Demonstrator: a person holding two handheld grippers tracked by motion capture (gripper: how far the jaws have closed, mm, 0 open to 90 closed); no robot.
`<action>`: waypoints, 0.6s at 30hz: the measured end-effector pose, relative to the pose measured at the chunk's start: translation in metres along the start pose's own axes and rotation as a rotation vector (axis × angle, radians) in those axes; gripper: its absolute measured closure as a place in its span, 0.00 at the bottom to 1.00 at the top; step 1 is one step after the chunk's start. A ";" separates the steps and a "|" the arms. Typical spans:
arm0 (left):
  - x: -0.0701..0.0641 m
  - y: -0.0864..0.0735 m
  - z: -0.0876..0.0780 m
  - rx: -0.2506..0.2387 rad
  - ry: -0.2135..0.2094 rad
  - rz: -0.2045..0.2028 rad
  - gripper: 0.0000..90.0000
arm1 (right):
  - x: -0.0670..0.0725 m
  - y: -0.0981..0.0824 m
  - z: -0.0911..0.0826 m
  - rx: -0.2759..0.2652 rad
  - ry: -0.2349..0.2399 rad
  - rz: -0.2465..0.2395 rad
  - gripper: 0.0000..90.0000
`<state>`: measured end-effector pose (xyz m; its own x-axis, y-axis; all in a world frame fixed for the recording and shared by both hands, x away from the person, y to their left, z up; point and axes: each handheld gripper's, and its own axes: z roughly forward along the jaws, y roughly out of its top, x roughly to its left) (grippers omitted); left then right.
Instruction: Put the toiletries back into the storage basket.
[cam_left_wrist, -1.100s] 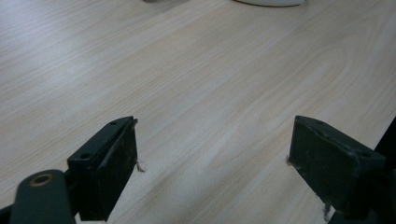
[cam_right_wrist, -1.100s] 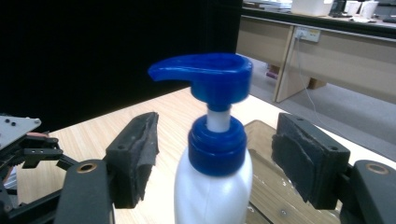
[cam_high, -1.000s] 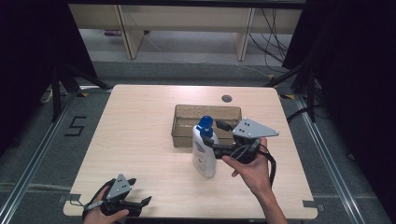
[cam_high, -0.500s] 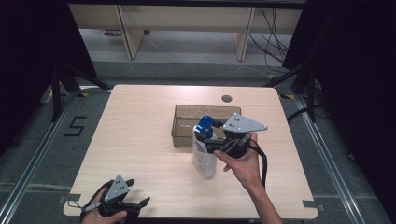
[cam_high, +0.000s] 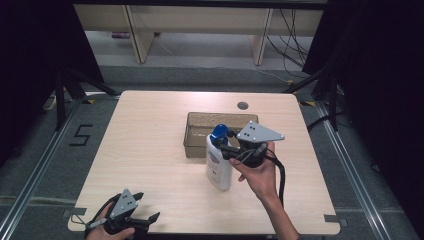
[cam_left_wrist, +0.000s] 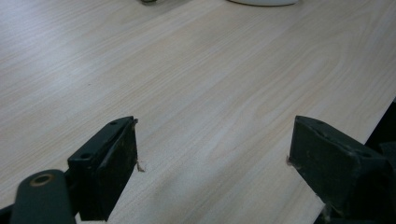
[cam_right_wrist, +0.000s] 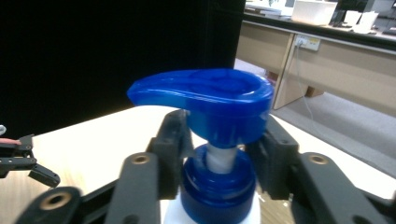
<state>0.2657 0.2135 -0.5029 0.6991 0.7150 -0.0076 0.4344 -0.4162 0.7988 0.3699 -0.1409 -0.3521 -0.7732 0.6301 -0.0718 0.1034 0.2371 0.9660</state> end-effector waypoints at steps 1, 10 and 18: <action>0.000 0.000 0.000 0.004 0.005 -0.001 0.16 | 0.000 0.000 -0.001 0.005 -0.001 0.009 0.67; 0.000 0.000 0.002 -0.006 0.003 -0.017 0.16 | 0.002 -0.002 -0.002 -0.029 -0.012 0.015 0.69; 0.001 0.000 0.002 0.006 -0.003 -0.007 0.16 | 0.004 0.001 0.000 -0.027 -0.031 -0.023 0.68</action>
<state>0.2672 0.2128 -0.5042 0.6977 0.7162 -0.0149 0.4427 -0.4147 0.7950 0.3670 -0.1377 -0.3511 -0.7551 0.6478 -0.1010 0.0693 0.2320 0.9702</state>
